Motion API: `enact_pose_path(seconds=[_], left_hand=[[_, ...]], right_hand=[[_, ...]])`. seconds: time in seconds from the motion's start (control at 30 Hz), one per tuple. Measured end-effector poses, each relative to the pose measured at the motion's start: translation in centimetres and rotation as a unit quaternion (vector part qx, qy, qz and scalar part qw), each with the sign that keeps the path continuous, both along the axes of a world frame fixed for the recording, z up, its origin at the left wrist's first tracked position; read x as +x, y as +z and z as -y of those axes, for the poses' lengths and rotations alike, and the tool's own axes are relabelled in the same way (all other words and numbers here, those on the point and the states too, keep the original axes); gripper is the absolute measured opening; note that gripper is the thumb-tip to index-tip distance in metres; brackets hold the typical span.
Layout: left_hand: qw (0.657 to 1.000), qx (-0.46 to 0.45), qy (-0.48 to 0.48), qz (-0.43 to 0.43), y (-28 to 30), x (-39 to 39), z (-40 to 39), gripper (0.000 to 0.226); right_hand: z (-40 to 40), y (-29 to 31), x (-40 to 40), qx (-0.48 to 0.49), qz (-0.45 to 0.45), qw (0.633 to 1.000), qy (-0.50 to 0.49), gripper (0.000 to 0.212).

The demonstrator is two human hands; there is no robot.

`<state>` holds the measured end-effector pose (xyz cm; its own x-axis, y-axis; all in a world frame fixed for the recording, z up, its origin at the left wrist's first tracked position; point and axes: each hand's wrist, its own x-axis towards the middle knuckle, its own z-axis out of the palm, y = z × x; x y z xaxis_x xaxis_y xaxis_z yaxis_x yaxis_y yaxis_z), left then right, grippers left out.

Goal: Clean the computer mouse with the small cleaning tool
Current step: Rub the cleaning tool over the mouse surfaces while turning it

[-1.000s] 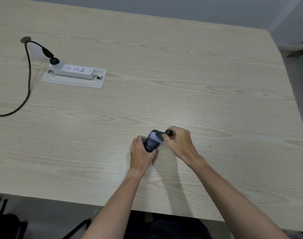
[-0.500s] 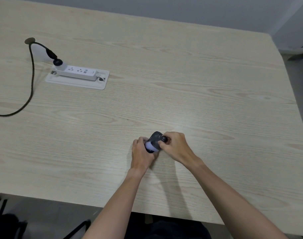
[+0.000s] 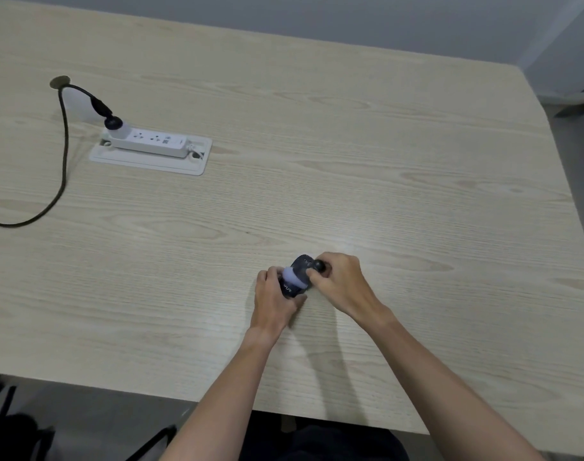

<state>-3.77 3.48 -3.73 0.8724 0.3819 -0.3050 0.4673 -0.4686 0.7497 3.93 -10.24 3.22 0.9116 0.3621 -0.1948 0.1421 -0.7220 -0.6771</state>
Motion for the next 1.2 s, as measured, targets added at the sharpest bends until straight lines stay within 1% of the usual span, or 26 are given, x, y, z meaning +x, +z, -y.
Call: enact_pose_path(seconds=[0.07,0.13,0.17,0.27,0.3,0.33,0.4,0.47,0.53,0.6,0.7,0.73,0.8,0.87,0.93,1.0,1.1,1.2], left_hand=[[1.000,-0.001,-0.007,0.003,-0.1,-0.1,-0.4,0.059],[1.000,0.001,-0.014,0.005,0.0,-0.2,-0.9,0.062],[1.000,0.000,-0.016,0.007,0.0,-0.3,-1.2,0.063],[1.000,-0.010,-0.020,0.006,0.0,-0.3,-1.9,0.064],[1.000,-0.011,-0.022,0.007,0.1,-0.3,-2.1,0.064],[1.000,-0.012,-0.025,0.008,0.1,-0.2,-2.2,0.064],[0.999,-0.017,-0.028,0.009,0.2,-0.2,-2.4,0.063],[0.999,-0.026,-0.027,0.010,0.3,-0.1,-2.5,0.061],[0.999,-0.029,-0.028,0.011,0.5,-0.1,-2.6,0.060],[0.999,-0.029,-0.031,0.013,0.6,-0.1,-2.6,0.061],[0.999,-0.034,-0.036,0.011,0.5,-0.1,-2.7,0.061],[0.999,-0.039,-0.035,0.010,0.5,0.0,-2.7,0.061],[0.998,-0.048,-0.031,0.011,0.4,-0.1,-2.7,0.062],[0.998,-0.051,-0.029,0.014,0.5,-0.1,-2.7,0.061],[0.998,-0.058,-0.025,0.014,0.5,0.0,-2.7,0.062],[0.998,-0.066,-0.023,0.011,0.5,0.1,-2.7,0.063],[0.998,-0.066,-0.026,0.001,0.4,0.1,-2.9,0.064],[0.997,-0.069,-0.023,0.000,0.5,0.2,-2.9,0.064]], right_hand=[[0.2,-0.1,-0.1,-0.014,-0.001,1.000,0.005,0.022],[0.8,-0.2,0.3,-0.026,0.025,0.999,-0.029,0.019],[1.1,-0.1,0.7,-0.023,0.022,0.999,-0.039,0.017],[1.5,0.2,1.4,0.007,-0.059,0.998,-0.031,0.018],[1.5,0.1,1.5,0.003,-0.073,0.997,-0.025,0.019],[1.6,0.0,1.5,-0.012,-0.069,0.997,-0.026,0.020],[1.9,-0.2,1.7,-0.044,-0.040,0.997,-0.059,0.022],[2.1,-0.2,1.9,-0.032,-0.030,0.996,-0.081,0.022],[1.8,0.0,1.8,-0.007,-0.059,0.996,-0.063,0.022],[1.5,0.0,1.7,-0.017,-0.066,0.997,-0.040,0.022],[1.6,0.0,2.0,-0.062,-0.005,0.995,-0.076,0.019],[1.5,0.1,2.2,-0.060,0.002,0.995,-0.084,0.019],[1.1,0.2,2.4,-0.037,-0.015,0.997,-0.072,0.021],[0.8,0.2,2.4,-0.039,-0.040,0.997,-0.058,0.021],[1.0,-0.1,2.6,-0.068,-0.021,0.995,-0.072,0.019],[1.1,-0.2,2.8,-0.069,-0.003,0.994,-0.086,0.019],[0.9,-0.2,2.5,-0.025,-0.038,0.996,-0.075,0.023],[1.5,-0.7,2.0,-0.051,-0.032,0.993,-0.100,0.026]])
